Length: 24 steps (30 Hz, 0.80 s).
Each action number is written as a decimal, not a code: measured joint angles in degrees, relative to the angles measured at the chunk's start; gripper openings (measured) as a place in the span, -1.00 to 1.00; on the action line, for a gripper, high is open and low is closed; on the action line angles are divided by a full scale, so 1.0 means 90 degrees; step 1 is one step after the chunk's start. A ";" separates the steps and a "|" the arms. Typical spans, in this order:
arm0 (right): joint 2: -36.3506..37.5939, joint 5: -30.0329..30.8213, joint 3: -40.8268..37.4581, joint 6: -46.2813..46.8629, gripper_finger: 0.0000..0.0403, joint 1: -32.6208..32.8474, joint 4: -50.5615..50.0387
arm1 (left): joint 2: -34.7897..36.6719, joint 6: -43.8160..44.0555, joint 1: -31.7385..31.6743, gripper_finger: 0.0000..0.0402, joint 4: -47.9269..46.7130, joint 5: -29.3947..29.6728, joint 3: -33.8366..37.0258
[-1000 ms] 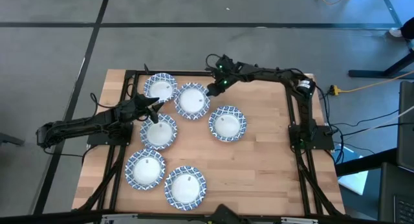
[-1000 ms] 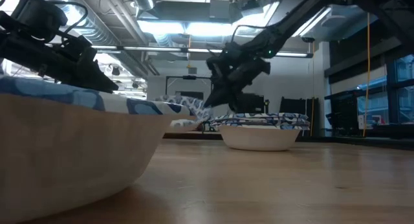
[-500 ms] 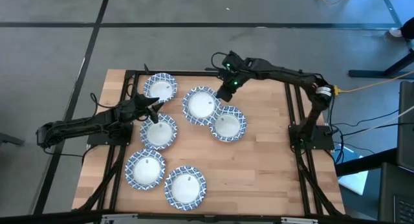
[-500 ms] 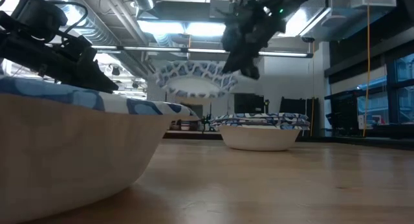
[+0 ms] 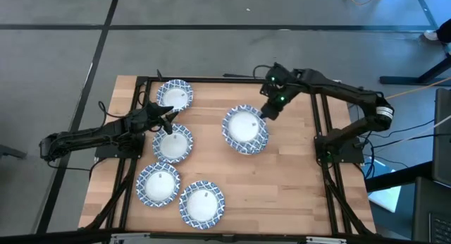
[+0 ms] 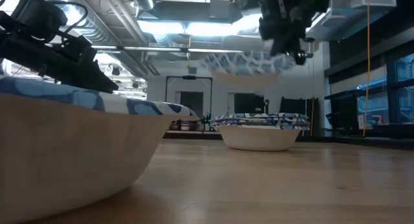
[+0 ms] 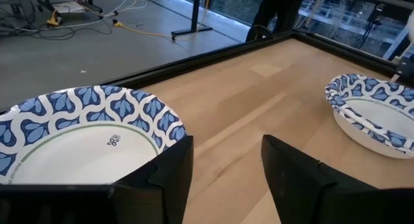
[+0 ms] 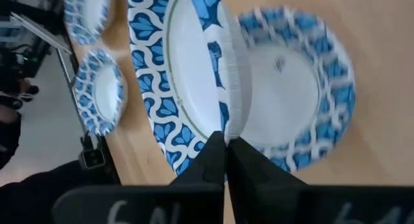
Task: Nest bowls inside each other
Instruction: Stack the blue patterned bowl on top of the other blue patterned bowl
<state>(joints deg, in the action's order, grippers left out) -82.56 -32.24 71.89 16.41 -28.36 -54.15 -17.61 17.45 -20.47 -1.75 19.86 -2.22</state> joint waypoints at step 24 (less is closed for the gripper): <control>-0.0033 -0.0080 -0.1998 0.0292 -0.97 -0.0420 0.1507 | 0.0000 0.0185 -0.0002 -0.12 0.0000 -0.0002 0.0000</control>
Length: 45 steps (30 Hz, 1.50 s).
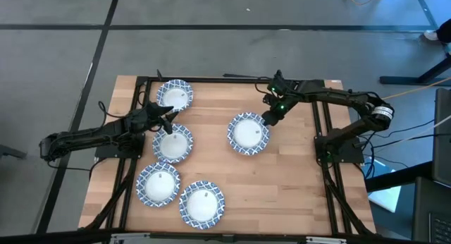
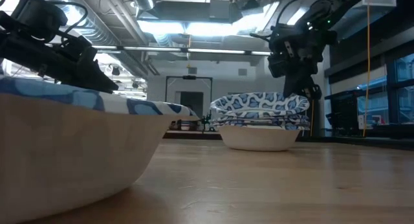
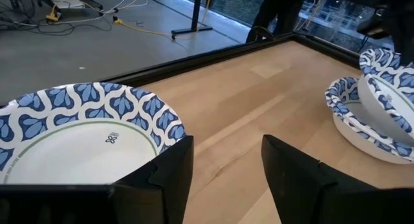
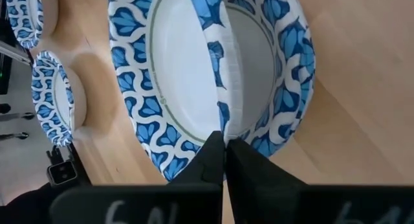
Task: Nest bowls inside each other
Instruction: Stack the blue patterned bowl on top of the other blue patterned bowl
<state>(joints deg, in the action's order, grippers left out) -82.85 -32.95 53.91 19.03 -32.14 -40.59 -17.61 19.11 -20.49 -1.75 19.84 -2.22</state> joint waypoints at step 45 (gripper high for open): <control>0.0022 0.1596 0.1763 -0.1021 -0.02 0.0226 -0.0059 | 0.0002 0.4642 -0.0161 -0.12 -0.4107 0.1463 -0.1818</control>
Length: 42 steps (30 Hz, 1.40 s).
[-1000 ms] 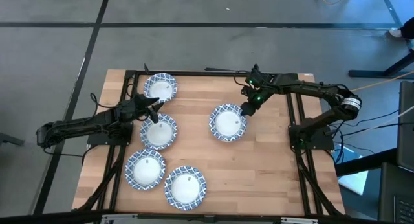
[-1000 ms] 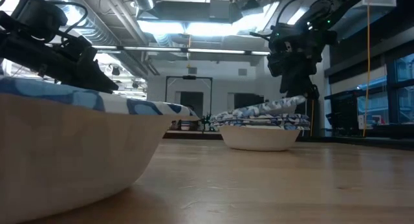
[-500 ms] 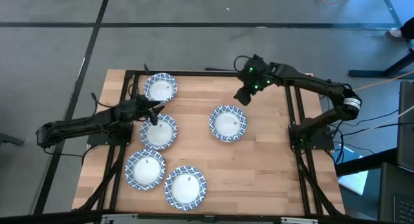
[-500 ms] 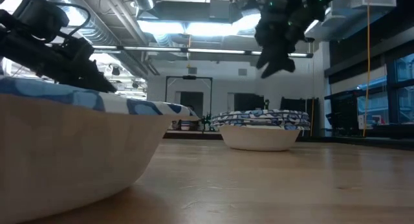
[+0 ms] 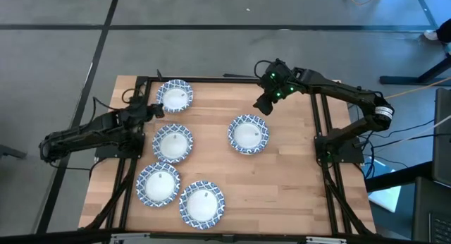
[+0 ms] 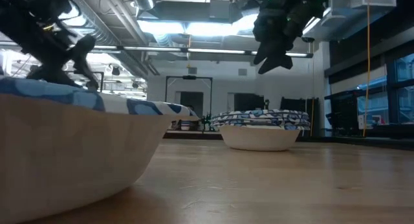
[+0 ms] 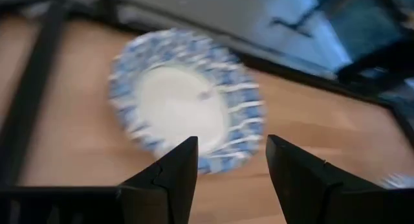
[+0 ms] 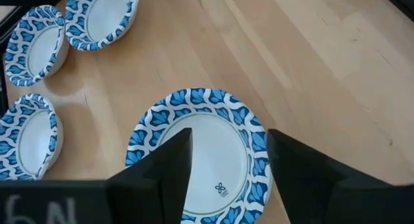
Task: Nest bowls inside each other
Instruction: Stack the blue patterned bowl on top of the other blue patterned bowl
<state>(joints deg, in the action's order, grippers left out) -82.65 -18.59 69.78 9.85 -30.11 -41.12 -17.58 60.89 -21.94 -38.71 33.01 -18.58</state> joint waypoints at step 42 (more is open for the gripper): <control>0.0000 -0.0070 -0.0010 -0.0652 -0.02 0.0049 0.0012 | -0.1735 0.1004 -0.1865 -0.12 0.1392 -0.1429 0.0726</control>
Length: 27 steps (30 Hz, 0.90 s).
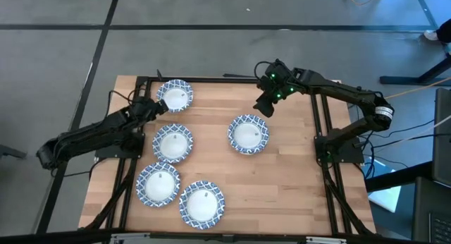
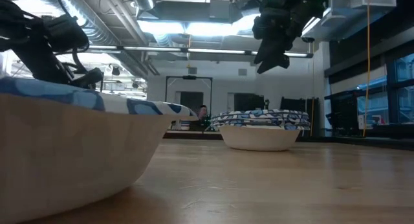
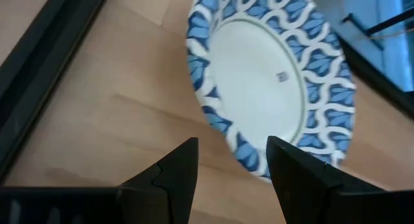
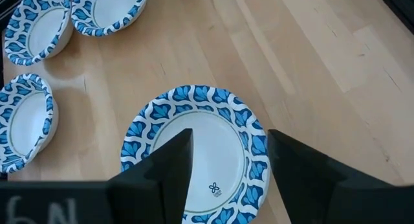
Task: Nest bowls inside each other
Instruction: Stack the blue patterned bowl on top of the other blue patterned bowl
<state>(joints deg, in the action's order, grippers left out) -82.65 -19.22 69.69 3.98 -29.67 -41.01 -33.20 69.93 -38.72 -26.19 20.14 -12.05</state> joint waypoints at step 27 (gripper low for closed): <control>0.0000 -0.0044 0.0000 -0.0299 -0.02 0.0000 0.0000 | -0.1572 -0.0182 -0.0968 -0.12 0.1539 -0.0333 0.0000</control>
<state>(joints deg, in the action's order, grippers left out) -82.65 -19.62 69.69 1.29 -29.67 -41.01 -47.34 68.29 -47.44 -12.34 17.15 -12.05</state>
